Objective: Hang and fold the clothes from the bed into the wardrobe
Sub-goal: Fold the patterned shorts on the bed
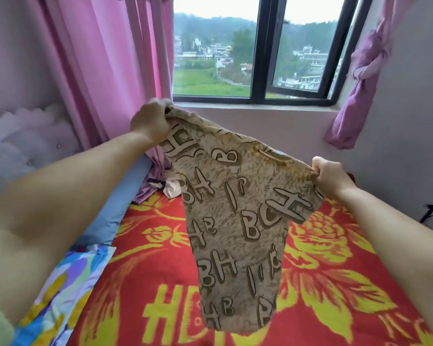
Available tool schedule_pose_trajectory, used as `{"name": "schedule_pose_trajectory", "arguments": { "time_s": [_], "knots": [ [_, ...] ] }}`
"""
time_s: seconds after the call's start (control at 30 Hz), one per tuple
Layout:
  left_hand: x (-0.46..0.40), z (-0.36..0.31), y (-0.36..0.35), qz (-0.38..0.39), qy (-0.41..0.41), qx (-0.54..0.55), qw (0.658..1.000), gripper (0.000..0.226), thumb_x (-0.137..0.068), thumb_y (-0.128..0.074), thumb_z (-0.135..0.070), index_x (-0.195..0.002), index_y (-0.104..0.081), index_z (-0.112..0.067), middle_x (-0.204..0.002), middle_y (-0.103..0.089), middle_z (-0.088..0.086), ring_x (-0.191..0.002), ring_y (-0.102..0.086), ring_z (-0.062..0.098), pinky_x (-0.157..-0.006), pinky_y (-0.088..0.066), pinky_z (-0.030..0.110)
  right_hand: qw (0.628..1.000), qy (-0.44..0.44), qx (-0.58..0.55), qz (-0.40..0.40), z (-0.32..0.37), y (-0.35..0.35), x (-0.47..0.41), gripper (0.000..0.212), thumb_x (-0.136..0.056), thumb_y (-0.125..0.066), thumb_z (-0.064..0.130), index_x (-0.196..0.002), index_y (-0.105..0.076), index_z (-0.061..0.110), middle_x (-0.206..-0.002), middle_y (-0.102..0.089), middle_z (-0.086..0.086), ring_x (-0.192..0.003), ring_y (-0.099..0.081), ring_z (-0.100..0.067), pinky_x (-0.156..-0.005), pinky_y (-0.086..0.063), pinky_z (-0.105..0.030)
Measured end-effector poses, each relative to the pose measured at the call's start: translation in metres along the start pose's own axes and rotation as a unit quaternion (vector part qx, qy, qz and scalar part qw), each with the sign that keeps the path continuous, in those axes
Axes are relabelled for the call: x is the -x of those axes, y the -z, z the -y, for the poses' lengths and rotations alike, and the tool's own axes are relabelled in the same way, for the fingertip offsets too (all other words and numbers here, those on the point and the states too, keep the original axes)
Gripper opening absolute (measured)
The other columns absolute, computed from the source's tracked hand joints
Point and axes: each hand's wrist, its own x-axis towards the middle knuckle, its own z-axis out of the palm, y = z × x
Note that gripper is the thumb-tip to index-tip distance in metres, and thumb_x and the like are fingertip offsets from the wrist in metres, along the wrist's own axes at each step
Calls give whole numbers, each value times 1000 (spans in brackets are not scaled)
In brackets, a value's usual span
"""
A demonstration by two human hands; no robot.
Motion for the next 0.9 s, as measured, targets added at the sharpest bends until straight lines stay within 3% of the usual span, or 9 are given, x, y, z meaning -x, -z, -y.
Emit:
{"name": "schedule_pose_trajectory", "arguments": {
  "time_s": [0.1,0.2,0.27,0.47,0.57,0.63,0.73,0.8,0.9],
  "knots": [
    [1,-10,18,-85,-42,25,995,22,-91,-55,-13,-112,-61,-8,-106,-57,18,-90,-56,32,-70,-43,36,997,24,-41,-68,2,8,4,22,-91,-51,22,-76,-40,11,-65,-47,-5,-61,-40,-27,-53,-25,-35],
    [20,-15,45,-168,-113,56,978,22,-87,-56,-5,-108,-63,-5,-103,-56,20,-89,-55,34,-67,-40,32,987,87,-55,-120,-1,7,16,10,-96,-49,12,-100,-46,5,-86,-60,-18,-73,-52,-32,-64,-37,-34],
    [50,-8,50,-154,-198,73,965,23,-82,-61,-1,-104,-64,-3,-95,-57,21,-85,-57,36,-68,-43,36,987,119,-22,-107,-10,-3,29,23,-92,-52,2,-116,-53,-1,-101,-62,-26,-86,-60,-39,-74,-46,-41],
    [253,49,-43,119,-392,65,910,17,-79,-54,-15,-96,-55,-21,-83,-58,4,-78,-53,23,-79,-47,34,976,55,156,145,-71,-101,130,13,-75,-63,-5,-83,-69,3,-89,-59,-17,-79,-61,-39,-73,-45,-42],
    [397,83,-120,260,-410,6,874,12,-76,-64,-18,-85,-60,-25,-72,-55,-3,-69,-55,17,-83,-50,32,941,56,244,229,-110,-183,222,27,-75,-71,7,-99,-69,19,-109,-62,-8,-102,-59,-34,-95,-35,-45],
    [478,102,-167,341,-397,-30,852,14,-71,-63,-17,-77,-67,-29,-67,-58,-7,-65,-60,12,-87,-48,34,880,33,305,362,-139,-237,283,34,-91,-53,21,-122,-57,35,-133,-49,4,-129,-42,-22,-112,-16,-51],
    [553,109,-204,500,-333,-82,796,32,-46,-73,-49,-77,-71,-41,-69,-64,-16,-64,-65,2,-82,-53,33,803,-10,285,524,-171,-284,358,42,-98,-41,30,-139,-41,36,-153,-24,7,-146,-12,-13,-111,-1,-64],
    [576,101,-221,534,-277,-41,798,47,-46,-70,-64,-86,-71,-40,-78,-66,-15,-72,-66,3,-78,-55,27,796,-22,274,539,-178,-295,385,39,-96,-45,33,-134,-47,34,-149,-31,8,-143,-21,-13,-113,-8,-61],
    [572,75,-248,495,-243,16,834,41,-56,-79,-49,-90,-70,-30,-83,-64,-10,-73,-64,9,-72,-48,22,892,-60,197,403,-179,-300,384,26,-85,-59,19,-110,-65,19,-118,-56,-3,-116,-51,-28,-100,-38,-47]
  ]
}}
